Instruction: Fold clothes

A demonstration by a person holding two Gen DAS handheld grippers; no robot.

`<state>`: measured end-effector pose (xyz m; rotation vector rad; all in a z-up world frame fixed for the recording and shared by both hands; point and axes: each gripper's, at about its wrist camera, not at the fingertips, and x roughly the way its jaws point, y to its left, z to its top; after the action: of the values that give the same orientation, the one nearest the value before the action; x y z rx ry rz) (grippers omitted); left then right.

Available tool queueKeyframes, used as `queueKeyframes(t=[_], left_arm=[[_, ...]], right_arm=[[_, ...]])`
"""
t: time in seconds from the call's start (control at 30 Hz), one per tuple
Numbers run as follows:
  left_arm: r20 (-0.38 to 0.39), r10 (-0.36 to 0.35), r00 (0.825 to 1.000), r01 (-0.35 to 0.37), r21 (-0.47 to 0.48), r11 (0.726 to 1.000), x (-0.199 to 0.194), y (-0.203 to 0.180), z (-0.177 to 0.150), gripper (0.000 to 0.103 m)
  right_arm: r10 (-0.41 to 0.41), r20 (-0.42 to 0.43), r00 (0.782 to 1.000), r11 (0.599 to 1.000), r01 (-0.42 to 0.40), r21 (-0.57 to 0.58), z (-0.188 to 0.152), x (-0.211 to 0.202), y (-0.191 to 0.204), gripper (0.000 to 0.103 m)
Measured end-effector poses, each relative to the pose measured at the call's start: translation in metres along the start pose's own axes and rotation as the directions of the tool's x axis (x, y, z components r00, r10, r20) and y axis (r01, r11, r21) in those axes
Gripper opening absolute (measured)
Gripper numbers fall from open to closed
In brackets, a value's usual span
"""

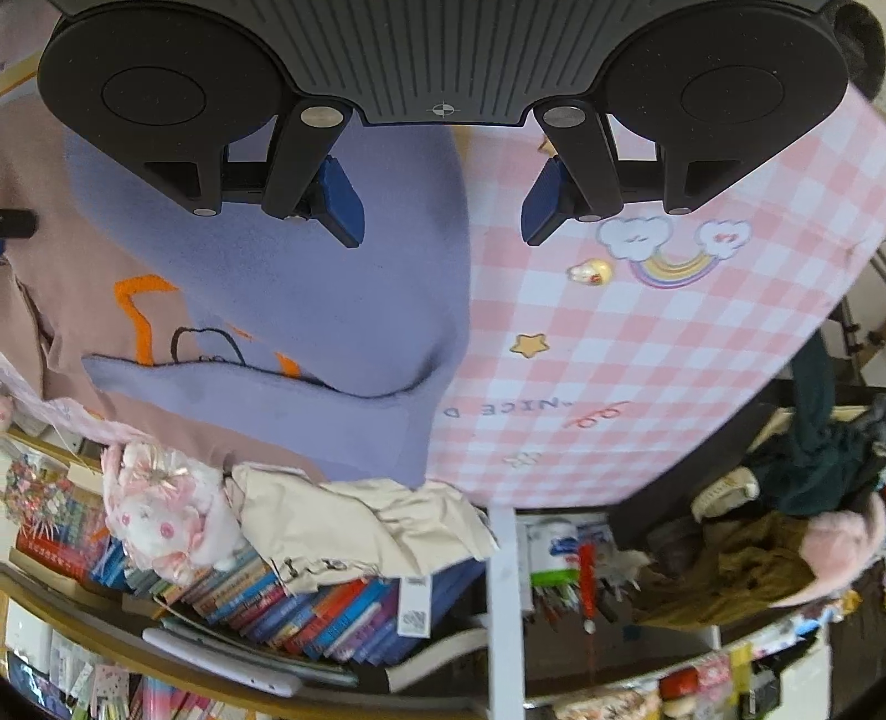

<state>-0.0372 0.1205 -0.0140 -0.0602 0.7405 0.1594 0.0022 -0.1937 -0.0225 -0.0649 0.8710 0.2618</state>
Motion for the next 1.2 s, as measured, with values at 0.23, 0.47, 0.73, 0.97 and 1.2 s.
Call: queueKeyframes(t=[0.23,0.47,0.73,0.97,1.2], left_arm=[[-0.074,0.003,0.997,-0.005,-0.031,1.0,0.041,0.016,0.012,0.061],[-0.086,-0.126,0.988,0.122,-0.057,0.991,0.047,0.024,0.015,0.004],[-0.074,0.004,0.997,0.016,0.274,0.962,0.035,0.024,0.007,0.004],[-0.075,-0.068,0.995,0.089,0.314,0.945,0.035,-0.002,0.008,0.004],[-0.098,-0.08,0.992,0.103,0.251,0.962,0.036,0.016,0.01,0.005]], right_arm=[[-0.098,-0.034,0.995,0.986,0.102,0.134,-0.015,-0.009,-0.019,0.046],[-0.125,-0.072,0.99,0.977,0.136,0.164,-0.024,-0.015,-0.015,0.046],[-0.047,-0.083,0.995,0.994,0.054,0.091,-0.018,-0.011,0.005,0.015],[-0.191,-0.108,0.976,0.982,0.19,-0.016,-0.026,-0.023,0.011,0.011],[-0.123,-0.101,0.987,0.989,0.13,0.065,-0.031,-0.027,-0.001,0.011]])
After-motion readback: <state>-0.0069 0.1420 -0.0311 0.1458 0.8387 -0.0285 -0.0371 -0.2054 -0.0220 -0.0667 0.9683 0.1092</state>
